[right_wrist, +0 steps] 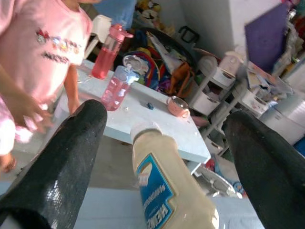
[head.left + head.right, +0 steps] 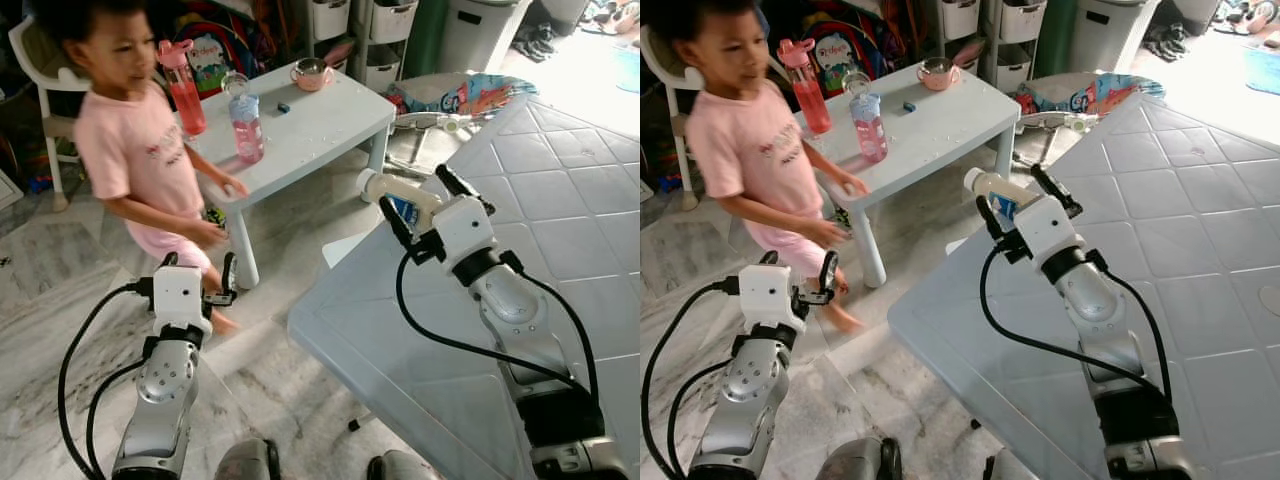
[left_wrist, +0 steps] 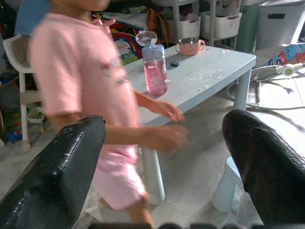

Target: Restocking fridge

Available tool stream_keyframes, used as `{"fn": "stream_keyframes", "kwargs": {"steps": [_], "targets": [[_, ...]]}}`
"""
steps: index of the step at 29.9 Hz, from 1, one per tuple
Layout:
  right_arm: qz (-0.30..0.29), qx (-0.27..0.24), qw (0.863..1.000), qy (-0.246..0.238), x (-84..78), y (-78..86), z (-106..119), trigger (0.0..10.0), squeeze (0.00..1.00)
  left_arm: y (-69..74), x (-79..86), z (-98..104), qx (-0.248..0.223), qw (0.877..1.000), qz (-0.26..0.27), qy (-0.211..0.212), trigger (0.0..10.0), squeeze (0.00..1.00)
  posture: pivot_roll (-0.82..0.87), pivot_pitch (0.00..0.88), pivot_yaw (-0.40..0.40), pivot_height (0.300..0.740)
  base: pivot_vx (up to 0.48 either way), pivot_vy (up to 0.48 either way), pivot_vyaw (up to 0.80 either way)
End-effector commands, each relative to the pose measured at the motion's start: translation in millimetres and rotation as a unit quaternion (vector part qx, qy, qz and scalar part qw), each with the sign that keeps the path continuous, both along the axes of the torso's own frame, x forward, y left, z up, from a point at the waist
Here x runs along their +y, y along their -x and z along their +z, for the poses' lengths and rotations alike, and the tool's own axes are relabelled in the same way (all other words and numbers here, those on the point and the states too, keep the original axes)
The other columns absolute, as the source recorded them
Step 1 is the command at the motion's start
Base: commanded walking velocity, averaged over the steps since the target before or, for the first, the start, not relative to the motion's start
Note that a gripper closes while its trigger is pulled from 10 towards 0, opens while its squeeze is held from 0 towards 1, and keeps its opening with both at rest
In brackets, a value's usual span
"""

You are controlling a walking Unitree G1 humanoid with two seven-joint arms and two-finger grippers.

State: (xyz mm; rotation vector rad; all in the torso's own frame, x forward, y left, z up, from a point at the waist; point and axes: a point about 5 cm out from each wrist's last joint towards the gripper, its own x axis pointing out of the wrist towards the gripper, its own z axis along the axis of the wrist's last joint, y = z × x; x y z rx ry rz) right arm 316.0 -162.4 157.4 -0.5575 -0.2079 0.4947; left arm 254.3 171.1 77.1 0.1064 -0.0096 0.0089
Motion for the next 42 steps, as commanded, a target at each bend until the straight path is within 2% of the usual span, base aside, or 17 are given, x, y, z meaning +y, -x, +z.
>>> {"fn": "stream_keyframes", "kwargs": {"steps": [1, 8, 14, 20, 28, 29, 30, 31, 38, 42], "targets": [[0.009, 0.017, 0.999, 0.027, -2.1, -7.7, -1.1, 10.0, 0.00, 1.5, 2.7, 0.2, 0.005, 1.000, -0.003, -0.006, 10.0, 0.00, 0.02, 0.092, 0.053, 0.740, 0.000, 0.000, 0.00], [-0.002, 0.014, 0.998, 0.056, -13.5, -23.5, 5.8, 10.0, 0.00, 3.6, 4.2, -0.1, 0.008, 1.000, -0.004, -0.009, 10.0, 0.00, 0.04, 0.095, 0.056, 0.740, 0.000, 0.000, 0.00], [-0.011, 0.031, 0.997, 0.075, -21.5, -33.5, 3.8, 10.0, 0.00, 5.7, 6.3, 0.1, 0.010, 1.000, -0.004, -0.013, 10.0, 0.00, 0.05, 0.102, 0.063, 0.740, 0.000, 0.000, 0.00], [0.032, 0.086, 0.991, 0.094, -22.0, -40.1, -10.7, 10.0, 0.00, 8.0, 8.7, 1.0, 0.014, 1.000, -0.007, -0.020, 10.0, 0.00, 0.06, 0.110, 0.069, 0.740, 0.000, 0.000, 0.00], [0.022, 0.120, 0.985, 0.124, -25.1, -45.2, -22.3, 10.0, 0.00, 9.8, 9.9, 1.9, 0.016, 1.000, -0.007, -0.023, 10.0, 0.00, 0.08, 0.116, 0.068, 0.740, 0.000, 0.000, 0.00], [0.012, 0.134, 0.982, 0.136, -28.5, -45.8, -27.6, 1.3, 0.00, 11.2, 10.3, 2.0, 0.018, 1.000, -0.006, -0.024, 10.0, 0.00, 0.08, 0.119, 0.068, 0.740, 0.000, 0.000, 0.00], [0.012, 0.134, 0.982, 0.136, -28.5, -45.8, -27.6, 1.3, 0.00, 11.2, 10.3, 2.0, 0.018, 1.000, -0.006, -0.024, 10.0, 0.00, 0.08, 0.119, 0.068, 0.740, 0.000, 0.000, 0.00], [0.006, 0.144, 0.979, 0.142, -30.8, -45.3, -31.5, 0.0, 0.00, 12.5, 10.9, 1.8, 0.019, 1.000, -0.005, -0.025, 10.0, 0.00, 0.08, 0.120, 0.069, 0.740, 0.000, 0.000, 0.00], [-0.004, 0.174, 0.975, 0.141, -36.0, -41.7, -42.2, 0.0, 0.00, 13.1, 11.5, 1.0, 0.022, 0.999, -0.005, -0.027, 10.0, 0.00, 0.08, 0.121, 0.071, 0.740, 0.000, 0.000, 0.00], [-0.004, 0.182, 0.973, 0.140, -37.4, -40.9, -44.5, 0.4, 0.00, 12.8, 10.9, 0.8, 0.023, 0.999, -0.006, -0.027, 10.0, 0.00, 0.08, 0.121, 0.071, 0.740, 0.000, 0.000, 0.00]]}}
